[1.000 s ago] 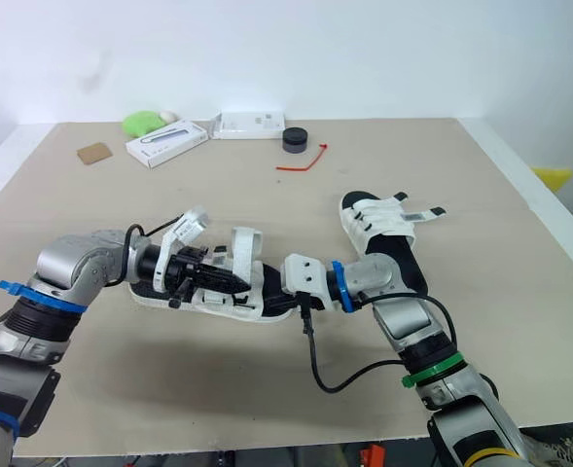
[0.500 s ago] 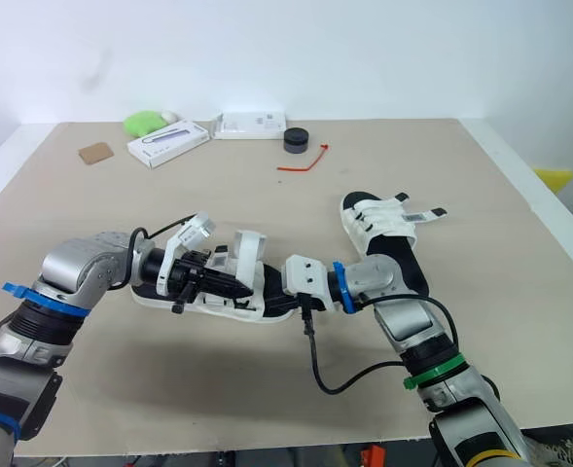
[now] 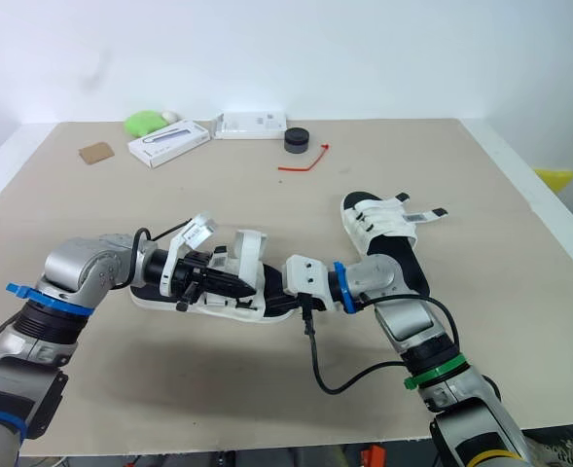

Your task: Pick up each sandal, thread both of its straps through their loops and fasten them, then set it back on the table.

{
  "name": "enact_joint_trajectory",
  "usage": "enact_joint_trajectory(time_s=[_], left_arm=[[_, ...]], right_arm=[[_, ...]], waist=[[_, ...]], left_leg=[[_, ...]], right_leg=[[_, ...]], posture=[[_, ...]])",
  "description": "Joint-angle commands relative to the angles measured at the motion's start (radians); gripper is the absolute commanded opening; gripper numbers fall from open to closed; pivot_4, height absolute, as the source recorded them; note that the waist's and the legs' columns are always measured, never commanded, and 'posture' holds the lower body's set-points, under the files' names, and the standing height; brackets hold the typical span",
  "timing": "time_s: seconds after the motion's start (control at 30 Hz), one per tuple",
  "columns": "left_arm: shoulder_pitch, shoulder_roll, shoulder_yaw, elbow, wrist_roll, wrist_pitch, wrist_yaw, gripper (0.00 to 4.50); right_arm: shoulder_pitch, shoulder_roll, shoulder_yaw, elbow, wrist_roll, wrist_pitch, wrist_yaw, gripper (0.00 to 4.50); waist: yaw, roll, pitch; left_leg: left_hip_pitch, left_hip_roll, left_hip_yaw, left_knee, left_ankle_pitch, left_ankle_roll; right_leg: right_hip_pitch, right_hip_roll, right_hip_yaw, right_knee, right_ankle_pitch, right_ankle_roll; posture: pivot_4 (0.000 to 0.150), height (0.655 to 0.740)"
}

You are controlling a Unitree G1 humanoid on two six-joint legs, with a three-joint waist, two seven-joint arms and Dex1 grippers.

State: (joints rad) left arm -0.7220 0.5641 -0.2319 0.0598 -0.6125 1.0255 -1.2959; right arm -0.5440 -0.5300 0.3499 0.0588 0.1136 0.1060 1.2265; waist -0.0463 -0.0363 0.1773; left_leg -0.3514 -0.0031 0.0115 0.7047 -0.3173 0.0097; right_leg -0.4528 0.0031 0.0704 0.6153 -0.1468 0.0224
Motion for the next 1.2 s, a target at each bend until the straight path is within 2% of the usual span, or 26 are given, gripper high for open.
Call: enact_joint_trajectory(time_s=[0.03, 0.77, 0.97, 1.2], left_arm=[[-0.015, -0.006, 0.001, -0.037, -0.023, 0.004, -0.008, 0.06], [-0.011, -0.033, 0.021, -0.061, -0.06, 0.074, 0.031, 0.06], [0.022, 0.013, -0.045, -0.06, 0.004, 0.036, 0.021, 0.06], [0.015, 0.014, -0.071, -0.003, 0.067, -0.058, 0.028, 0.06]], right_arm=[[0.009, -0.005, 0.008, 0.001, -0.013, 0.003, 0.0, 0.0], [0.007, -0.01, 0.004, 0.002, -0.012, 0.005, -0.002, 0.0], [0.003, -0.007, 0.005, 0.006, -0.012, 0.005, -0.002, 0.0], [0.001, -0.007, 0.005, 0.009, -0.012, 0.004, -0.001, 0.0]], waist=[[0.0, 0.0, 0.0], [0.0, 0.0, 0.0], [0.0, 0.0, 0.0], [0.0, 0.0, 0.0]], left_leg=[[0.0, 0.0, 0.0, 0.0, 0.0, 0.0], [0.0, -0.001, 0.0, 0.0, 0.0, 0.0], [0.0, -0.001, 0.0, 0.0, 0.0, 0.0], [0.002, -0.001, 0.0, 0.0, 0.0, 0.0]], right_leg=[[0.0, 0.0, 0.0, 0.0, 0.0, 0.0], [0.0, -0.001, 0.0, 0.0, 0.0, 0.001], [0.0, -0.001, 0.0, 0.0, 0.0, 0.001], [0.002, -0.001, 0.0, 0.0, 0.0, 0.001]], posture=[[0.15, 0.74], [0.15, 0.74], [0.15, 0.74], [0.15, 0.74]])
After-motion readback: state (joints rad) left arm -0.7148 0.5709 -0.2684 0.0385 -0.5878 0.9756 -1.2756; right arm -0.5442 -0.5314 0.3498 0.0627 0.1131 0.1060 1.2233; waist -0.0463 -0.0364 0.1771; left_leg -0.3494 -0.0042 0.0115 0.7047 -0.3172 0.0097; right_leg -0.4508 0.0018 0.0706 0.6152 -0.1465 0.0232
